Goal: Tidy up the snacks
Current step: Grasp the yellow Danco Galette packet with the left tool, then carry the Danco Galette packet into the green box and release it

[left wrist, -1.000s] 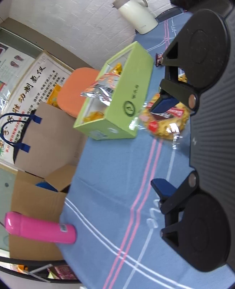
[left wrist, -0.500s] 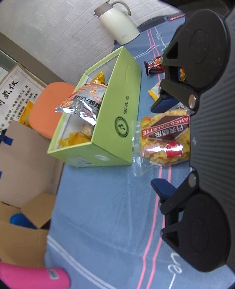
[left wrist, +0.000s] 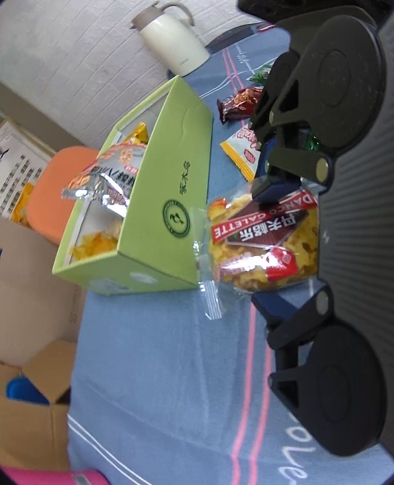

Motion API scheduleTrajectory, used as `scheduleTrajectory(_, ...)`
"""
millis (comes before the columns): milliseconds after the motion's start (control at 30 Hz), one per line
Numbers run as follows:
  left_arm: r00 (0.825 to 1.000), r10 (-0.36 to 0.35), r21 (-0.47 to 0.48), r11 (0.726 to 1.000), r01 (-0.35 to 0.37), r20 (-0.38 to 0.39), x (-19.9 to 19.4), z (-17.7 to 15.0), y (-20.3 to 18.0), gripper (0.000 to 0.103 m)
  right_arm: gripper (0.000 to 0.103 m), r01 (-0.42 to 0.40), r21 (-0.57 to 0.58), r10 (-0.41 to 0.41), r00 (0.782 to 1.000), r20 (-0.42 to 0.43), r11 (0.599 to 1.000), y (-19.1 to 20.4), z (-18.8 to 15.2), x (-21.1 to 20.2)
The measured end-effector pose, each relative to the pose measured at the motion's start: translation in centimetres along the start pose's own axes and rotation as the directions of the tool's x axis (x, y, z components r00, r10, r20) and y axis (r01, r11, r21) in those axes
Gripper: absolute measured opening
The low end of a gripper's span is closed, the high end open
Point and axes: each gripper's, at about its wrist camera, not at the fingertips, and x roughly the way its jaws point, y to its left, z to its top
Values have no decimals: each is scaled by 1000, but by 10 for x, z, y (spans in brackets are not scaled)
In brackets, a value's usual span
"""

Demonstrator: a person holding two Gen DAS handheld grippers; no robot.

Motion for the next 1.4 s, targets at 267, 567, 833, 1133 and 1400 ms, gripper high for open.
scheduleTrajectory(267, 995, 25, -41, 999, -22, 94, -52, -9, -19, 46, 44, 1, -29, 2, 994, 109, 1000, 19, -11, -42)
scheduleTrajectory(567, 969, -49, 100, 995, 25, 243, -56, 84, -93, 46, 45, 113, -60, -89, 946, 313, 992, -11, 46, -91)
scheduleTrajectory(833, 976, -125, 179, 980, 92, 181, 46, 161, -158, 46, 45, 221, 35, -223, 946, 234, 975, -131, 100, -83)
scheduleTrajectory(1133, 983, -36, 162, 987, 6, 182, 94, 164, -150, 74, 62, 154, 106, -169, 973, 154, 982, -194, 91, -44)
scheduleTrajectory(1400, 951, -28, 151, 988, -20, 309, 24, 119, -150, 74, 84, 202, 138, -235, 923, 305, 970, -178, 57, -107)
